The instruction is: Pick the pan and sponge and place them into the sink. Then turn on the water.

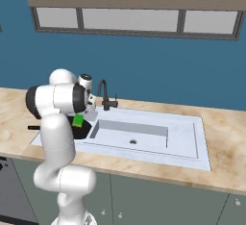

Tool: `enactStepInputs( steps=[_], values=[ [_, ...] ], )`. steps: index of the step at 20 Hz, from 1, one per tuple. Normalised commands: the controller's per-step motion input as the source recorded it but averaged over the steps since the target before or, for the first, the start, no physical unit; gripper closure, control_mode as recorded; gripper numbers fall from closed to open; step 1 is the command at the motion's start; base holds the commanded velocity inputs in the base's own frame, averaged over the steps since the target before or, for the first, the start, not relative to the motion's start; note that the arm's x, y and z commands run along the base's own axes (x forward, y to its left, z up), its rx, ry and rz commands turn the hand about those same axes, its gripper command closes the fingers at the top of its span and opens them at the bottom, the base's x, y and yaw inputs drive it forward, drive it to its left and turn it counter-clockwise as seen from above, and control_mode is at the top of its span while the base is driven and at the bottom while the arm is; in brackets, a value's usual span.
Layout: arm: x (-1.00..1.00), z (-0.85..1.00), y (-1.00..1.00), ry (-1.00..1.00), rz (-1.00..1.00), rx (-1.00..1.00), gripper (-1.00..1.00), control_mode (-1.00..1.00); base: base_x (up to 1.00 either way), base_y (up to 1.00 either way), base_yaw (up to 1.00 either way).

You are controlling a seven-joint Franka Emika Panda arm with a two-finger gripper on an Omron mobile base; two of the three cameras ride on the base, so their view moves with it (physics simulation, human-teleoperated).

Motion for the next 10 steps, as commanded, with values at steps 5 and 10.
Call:
enactStepInputs(
  steps=[5, 10],
  values=[
    [-0.04, 0.36, -0.11, -0.1, 0.0, 0.0, -1.0, -1.0, 0.0, 0.0, 0.0],
    [-0.12, 0.45, 0.0, -0.16, 0.0, 0.0, -1.0, -1.0, 0.0, 0.0, 0.0]
  ],
)
